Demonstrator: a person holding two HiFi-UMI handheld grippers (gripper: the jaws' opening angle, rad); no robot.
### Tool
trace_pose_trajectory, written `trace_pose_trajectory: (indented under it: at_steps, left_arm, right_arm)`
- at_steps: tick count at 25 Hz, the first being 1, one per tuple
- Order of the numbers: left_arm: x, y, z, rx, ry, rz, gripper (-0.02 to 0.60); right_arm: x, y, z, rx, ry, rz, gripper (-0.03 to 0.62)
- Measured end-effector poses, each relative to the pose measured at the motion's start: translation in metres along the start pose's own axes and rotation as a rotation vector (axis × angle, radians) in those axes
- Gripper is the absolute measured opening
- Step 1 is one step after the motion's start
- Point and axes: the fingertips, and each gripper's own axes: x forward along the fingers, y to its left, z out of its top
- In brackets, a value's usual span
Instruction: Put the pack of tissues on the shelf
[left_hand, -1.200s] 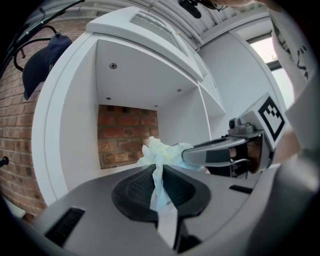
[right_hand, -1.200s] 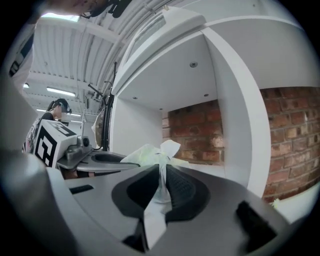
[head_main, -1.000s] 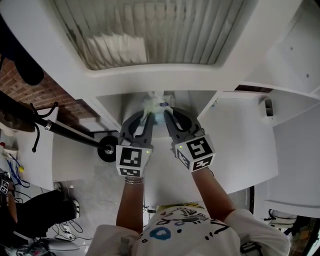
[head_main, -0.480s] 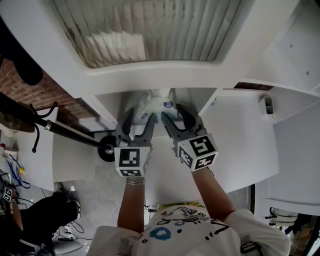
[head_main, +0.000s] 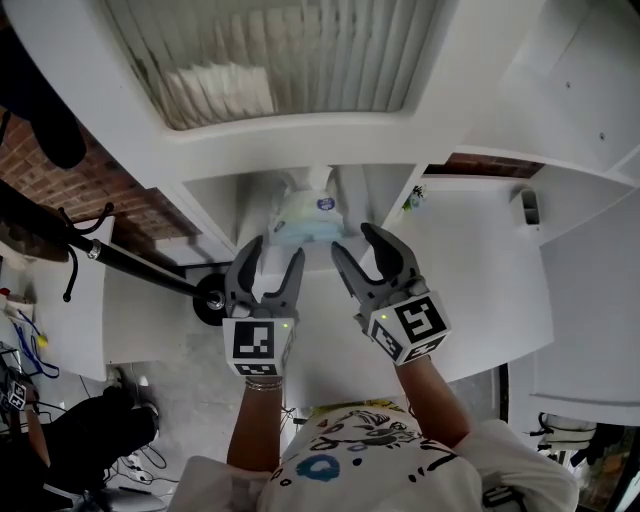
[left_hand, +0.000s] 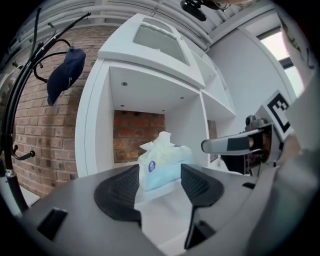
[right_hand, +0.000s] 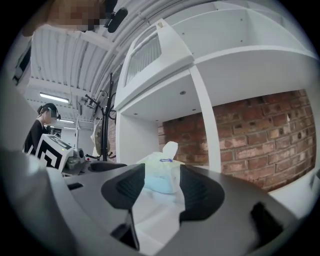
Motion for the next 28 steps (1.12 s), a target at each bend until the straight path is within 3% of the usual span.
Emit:
trace_pose_trajectory:
  at_steps: [7,9,12,19,28]
  left_arm:
    - [-0.029,-0.035,-0.006,0.032,0.024,-0.09,0.25]
    - [-0.037,-0.048,-0.012,0.029,0.039,-0.131,0.216]
    - [-0.049,-0.067,-0.018,0.025,0.054,-0.188,0.133]
    - [-0.072,-0.088,-0.022,-0.005,0.046,-0.212,0.029]
    - [-0.096,-0.128,-0.029,-0.02,0.062,-0.323,0.014]
  right_arm:
    - [-0.031,0.011,-0.016,0.009,0.046,0.047,0.212]
    - [-0.039,0.016,-0.023,0.016,0.064,0.072,0.202]
    - [-0.053,0.022,-0.026,0.014,0.069,0.086,0.103]
    - [-0.081,0.035,-0.031,0.012,0.071,0.106,0.057]
    - [-0.112,0.055,-0.047,0.002,0.108,0.166,0.037]
